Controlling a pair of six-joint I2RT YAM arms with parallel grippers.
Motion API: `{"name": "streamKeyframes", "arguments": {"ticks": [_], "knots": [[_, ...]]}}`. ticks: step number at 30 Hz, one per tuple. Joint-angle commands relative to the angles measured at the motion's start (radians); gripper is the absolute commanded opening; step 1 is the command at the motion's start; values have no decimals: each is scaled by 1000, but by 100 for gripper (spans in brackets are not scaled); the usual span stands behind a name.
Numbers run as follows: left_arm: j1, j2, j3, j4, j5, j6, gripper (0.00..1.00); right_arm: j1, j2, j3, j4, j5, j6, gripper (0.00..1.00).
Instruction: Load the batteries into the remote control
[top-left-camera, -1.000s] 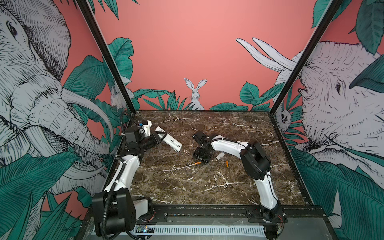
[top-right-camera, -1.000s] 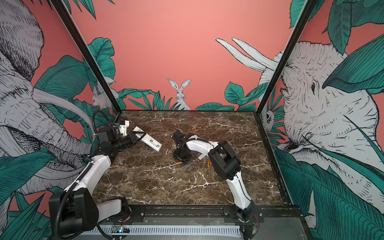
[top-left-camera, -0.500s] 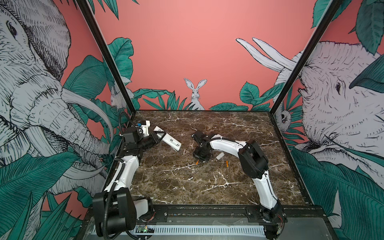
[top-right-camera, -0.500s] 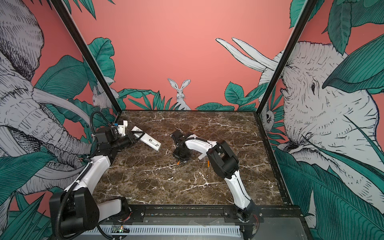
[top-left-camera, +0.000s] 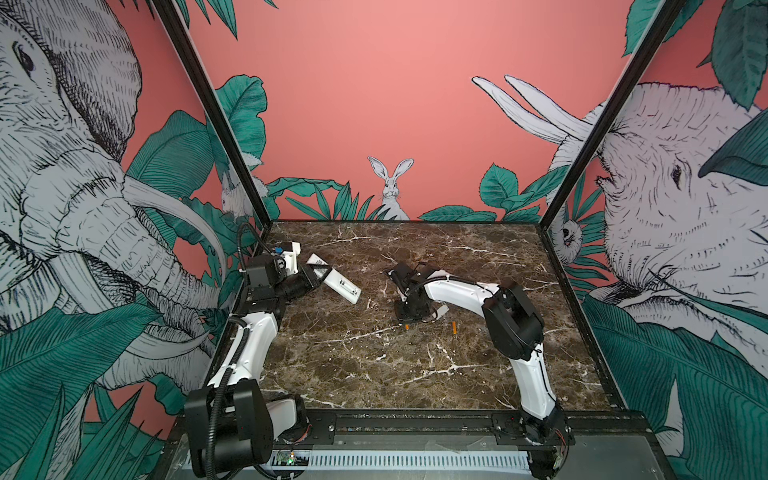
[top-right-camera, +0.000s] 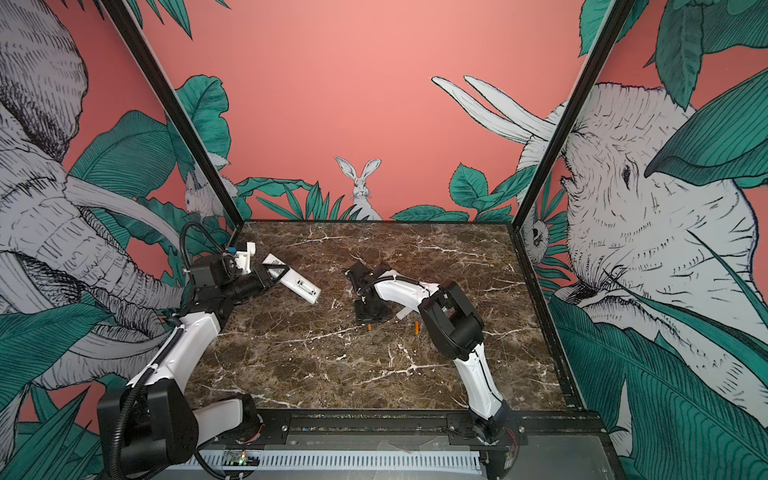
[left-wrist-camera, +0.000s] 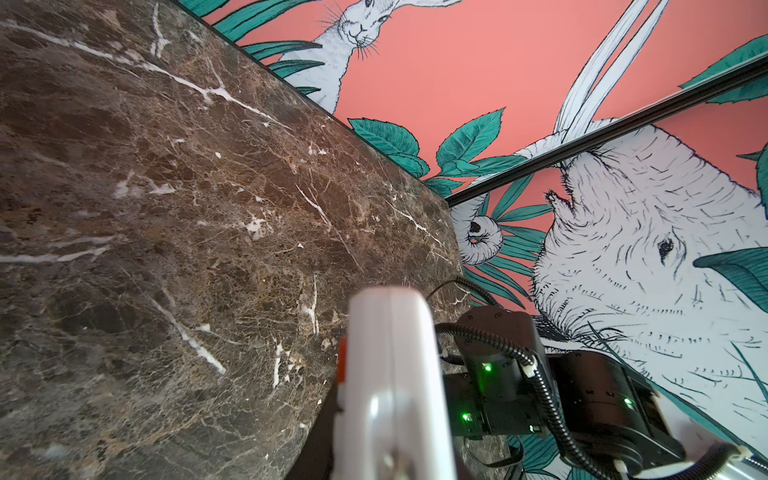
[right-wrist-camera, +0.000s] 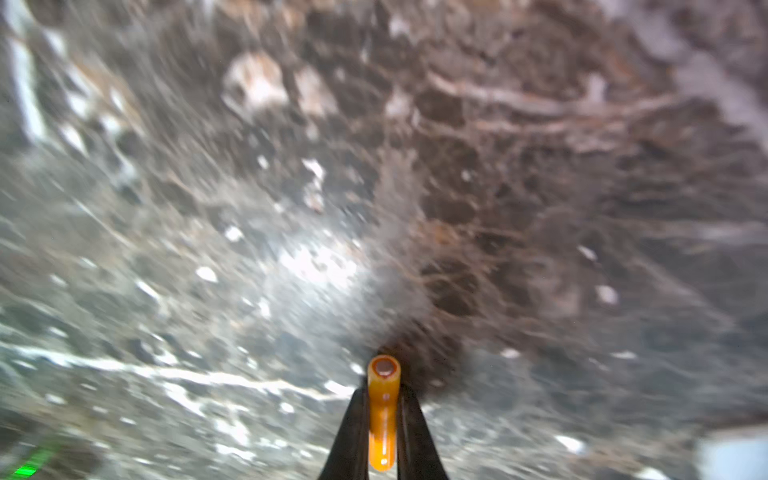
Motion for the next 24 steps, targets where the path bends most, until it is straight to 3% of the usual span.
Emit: {"name": "streamKeyframes", "arguments": {"ticks": [1, 5, 13, 18, 24], "knots": [[-22, -30, 10, 4, -3, 44, 24, -6, -13, -67, -122, 101, -265, 14], [-64, -18, 20, 7, -15, 62, 24, -5, -43, -105, -112, 130, -342, 18], [-95, 23, 37, 12, -7, 68, 24, 6, -114, -188, -53, 174, -369, 32], [-99, 32, 36, 15, -8, 68, 24, 10, -148, -244, 9, 172, -371, 30], [-106, 32, 35, 16, -11, 69, 24, 9, -142, -244, 26, 221, -357, 22]]}}
